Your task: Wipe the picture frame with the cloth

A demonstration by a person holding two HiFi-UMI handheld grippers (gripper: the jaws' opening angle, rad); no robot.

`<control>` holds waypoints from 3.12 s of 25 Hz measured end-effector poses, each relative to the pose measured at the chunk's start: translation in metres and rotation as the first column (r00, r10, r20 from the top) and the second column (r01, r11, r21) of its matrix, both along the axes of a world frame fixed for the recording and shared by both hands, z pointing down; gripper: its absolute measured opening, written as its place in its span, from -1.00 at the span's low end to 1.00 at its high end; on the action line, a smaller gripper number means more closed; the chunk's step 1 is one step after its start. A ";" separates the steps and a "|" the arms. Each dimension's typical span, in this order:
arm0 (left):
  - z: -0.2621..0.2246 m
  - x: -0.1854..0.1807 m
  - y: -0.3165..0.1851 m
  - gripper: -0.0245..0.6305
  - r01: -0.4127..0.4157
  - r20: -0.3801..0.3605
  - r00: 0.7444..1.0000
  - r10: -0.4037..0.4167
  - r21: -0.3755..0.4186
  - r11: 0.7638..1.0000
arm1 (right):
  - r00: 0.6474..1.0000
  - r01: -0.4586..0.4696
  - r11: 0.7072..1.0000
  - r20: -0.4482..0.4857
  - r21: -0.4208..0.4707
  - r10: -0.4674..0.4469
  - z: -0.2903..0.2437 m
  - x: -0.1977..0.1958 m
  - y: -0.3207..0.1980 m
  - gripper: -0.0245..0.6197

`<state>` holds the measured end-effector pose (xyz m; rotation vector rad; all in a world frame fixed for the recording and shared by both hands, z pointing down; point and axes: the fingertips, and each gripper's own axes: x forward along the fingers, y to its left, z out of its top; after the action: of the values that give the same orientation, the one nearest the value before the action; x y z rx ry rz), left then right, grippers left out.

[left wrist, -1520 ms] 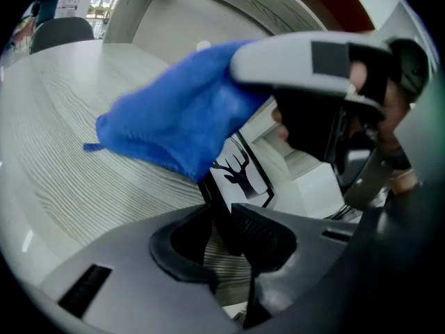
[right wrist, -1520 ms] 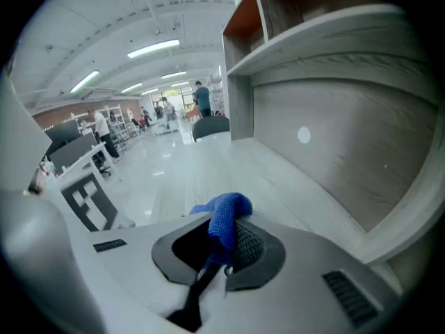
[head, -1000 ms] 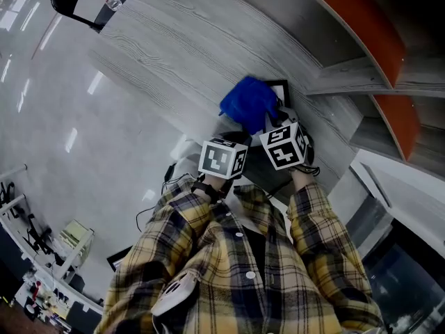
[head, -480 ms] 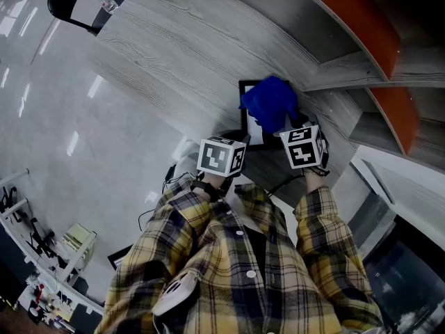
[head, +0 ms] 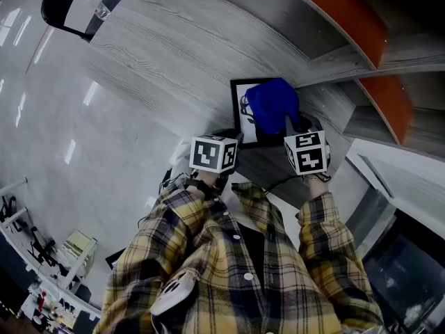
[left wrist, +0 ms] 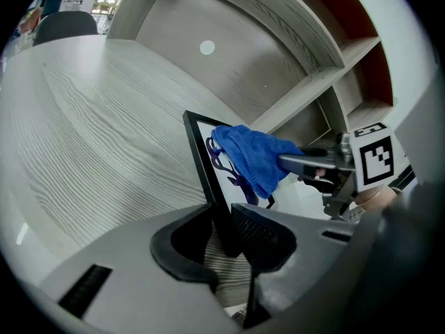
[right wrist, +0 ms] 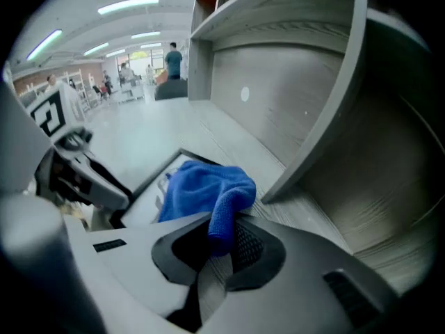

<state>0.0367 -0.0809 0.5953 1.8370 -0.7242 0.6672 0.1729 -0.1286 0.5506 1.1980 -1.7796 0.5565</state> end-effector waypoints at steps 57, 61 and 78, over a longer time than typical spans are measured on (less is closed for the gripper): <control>0.004 -0.017 0.021 -0.92 -0.184 0.113 0.978 0.176 0.058 0.981 | 0.853 -0.439 0.897 0.337 0.051 0.399 -0.040 0.052 0.042 -0.80; -0.004 -0.007 0.023 -0.92 -0.192 0.070 0.980 0.187 0.066 0.979 | 0.860 -0.341 0.934 0.436 0.106 0.265 -0.087 0.004 0.039 -0.80; -0.011 0.048 0.053 -0.90 -0.323 0.018 0.947 0.322 0.056 0.945 | 0.956 -0.138 0.986 0.247 -0.094 0.157 0.020 -0.022 0.085 -0.80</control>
<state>0.0848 -0.0283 0.5843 2.0297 -0.4538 0.8729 0.1506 -0.0433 0.5706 1.2582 -1.8709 0.8926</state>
